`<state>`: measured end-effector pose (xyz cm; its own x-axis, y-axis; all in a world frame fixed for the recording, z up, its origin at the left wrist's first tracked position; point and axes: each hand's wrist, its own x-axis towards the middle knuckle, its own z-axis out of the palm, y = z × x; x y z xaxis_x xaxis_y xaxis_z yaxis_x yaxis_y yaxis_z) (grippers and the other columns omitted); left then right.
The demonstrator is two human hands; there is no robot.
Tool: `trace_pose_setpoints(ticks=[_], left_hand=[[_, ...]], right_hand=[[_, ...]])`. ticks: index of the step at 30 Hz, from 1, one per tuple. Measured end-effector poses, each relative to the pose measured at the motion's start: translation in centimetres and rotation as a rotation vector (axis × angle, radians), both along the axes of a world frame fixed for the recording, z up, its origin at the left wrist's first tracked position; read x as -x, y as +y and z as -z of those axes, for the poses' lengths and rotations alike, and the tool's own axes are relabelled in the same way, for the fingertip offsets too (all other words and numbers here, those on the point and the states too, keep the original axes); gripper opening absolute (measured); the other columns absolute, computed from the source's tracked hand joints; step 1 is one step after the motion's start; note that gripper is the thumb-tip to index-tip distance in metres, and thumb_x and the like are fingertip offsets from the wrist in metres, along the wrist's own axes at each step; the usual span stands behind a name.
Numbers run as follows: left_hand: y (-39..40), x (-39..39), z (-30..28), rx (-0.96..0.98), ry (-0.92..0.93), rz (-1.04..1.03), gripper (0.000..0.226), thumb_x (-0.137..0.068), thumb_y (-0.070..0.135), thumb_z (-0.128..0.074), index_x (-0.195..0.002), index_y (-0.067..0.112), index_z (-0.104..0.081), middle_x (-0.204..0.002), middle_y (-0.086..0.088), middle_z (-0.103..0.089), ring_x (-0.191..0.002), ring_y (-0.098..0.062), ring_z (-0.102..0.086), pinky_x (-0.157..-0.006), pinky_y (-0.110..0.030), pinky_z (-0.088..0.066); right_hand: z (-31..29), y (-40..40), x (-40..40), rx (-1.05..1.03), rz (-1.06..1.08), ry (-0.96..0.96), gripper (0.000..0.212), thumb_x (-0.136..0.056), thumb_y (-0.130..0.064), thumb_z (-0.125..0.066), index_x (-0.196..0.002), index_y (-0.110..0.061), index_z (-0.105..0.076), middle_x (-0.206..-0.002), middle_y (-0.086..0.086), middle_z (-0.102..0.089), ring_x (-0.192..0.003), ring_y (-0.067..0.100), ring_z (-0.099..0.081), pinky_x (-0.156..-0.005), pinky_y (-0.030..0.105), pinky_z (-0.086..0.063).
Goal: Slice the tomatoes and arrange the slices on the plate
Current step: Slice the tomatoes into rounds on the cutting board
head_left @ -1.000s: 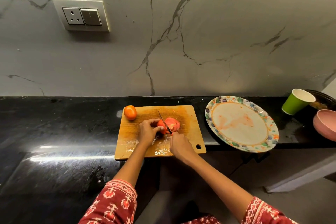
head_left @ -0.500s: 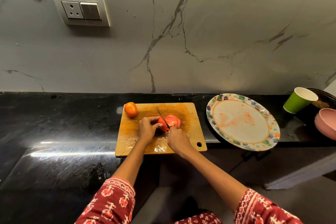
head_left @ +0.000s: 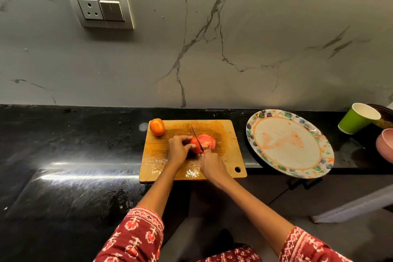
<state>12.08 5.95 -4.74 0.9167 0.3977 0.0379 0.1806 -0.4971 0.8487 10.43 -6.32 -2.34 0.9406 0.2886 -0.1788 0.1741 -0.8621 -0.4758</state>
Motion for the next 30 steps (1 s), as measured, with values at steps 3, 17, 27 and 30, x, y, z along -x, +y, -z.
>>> trace_pose_setpoints(ticks=[3,17,27,30], left_hand=[[0.1,0.2,-0.1,0.009,-0.011,-0.009,0.034,-0.073,0.004,-0.074,-0.106,0.002,-0.067,-0.111,-0.012,-0.067,-0.108,-0.021,-0.059,-0.091,-0.021,-0.041],[0.5,-0.2,-0.3,0.025,0.009,0.013,0.031,-0.071,0.004,-0.076,-0.101,0.002,-0.069,-0.106,-0.012,-0.068,-0.104,-0.021,-0.061,-0.088,-0.021,-0.042],[0.7,-0.3,0.0,0.023,0.008,0.01,0.03,-0.071,0.005,-0.076,-0.101,0.004,-0.07,-0.105,-0.01,-0.069,-0.101,-0.019,-0.062,-0.084,-0.019,-0.044],[0.7,-0.3,0.1,0.028,-0.004,0.006,0.029,-0.071,0.004,-0.075,-0.1,0.004,-0.07,-0.104,-0.011,-0.069,-0.1,-0.02,-0.062,-0.084,-0.02,-0.044]], right_hand=[[0.1,0.1,0.0,-0.006,-0.005,-0.009,0.026,-0.1,-0.015,-0.035,-0.116,-0.001,-0.05,-0.11,0.02,-0.061,-0.105,0.035,-0.057,-0.074,0.034,-0.04],[0.9,0.5,-0.4,-0.022,0.004,0.005,0.03,-0.102,-0.019,-0.031,-0.118,-0.001,-0.048,-0.11,0.021,-0.061,-0.105,0.036,-0.057,-0.073,0.035,-0.038],[0.8,0.9,-1.1,-0.011,-0.008,0.012,0.03,-0.101,-0.018,-0.032,-0.121,-0.001,-0.046,-0.114,0.021,-0.06,-0.109,0.038,-0.055,-0.075,0.035,-0.038],[0.7,1.1,-1.3,-0.014,-0.005,0.026,0.029,-0.102,-0.019,-0.031,-0.119,-0.001,-0.047,-0.113,0.022,-0.061,-0.107,0.038,-0.057,-0.072,0.034,-0.036]])
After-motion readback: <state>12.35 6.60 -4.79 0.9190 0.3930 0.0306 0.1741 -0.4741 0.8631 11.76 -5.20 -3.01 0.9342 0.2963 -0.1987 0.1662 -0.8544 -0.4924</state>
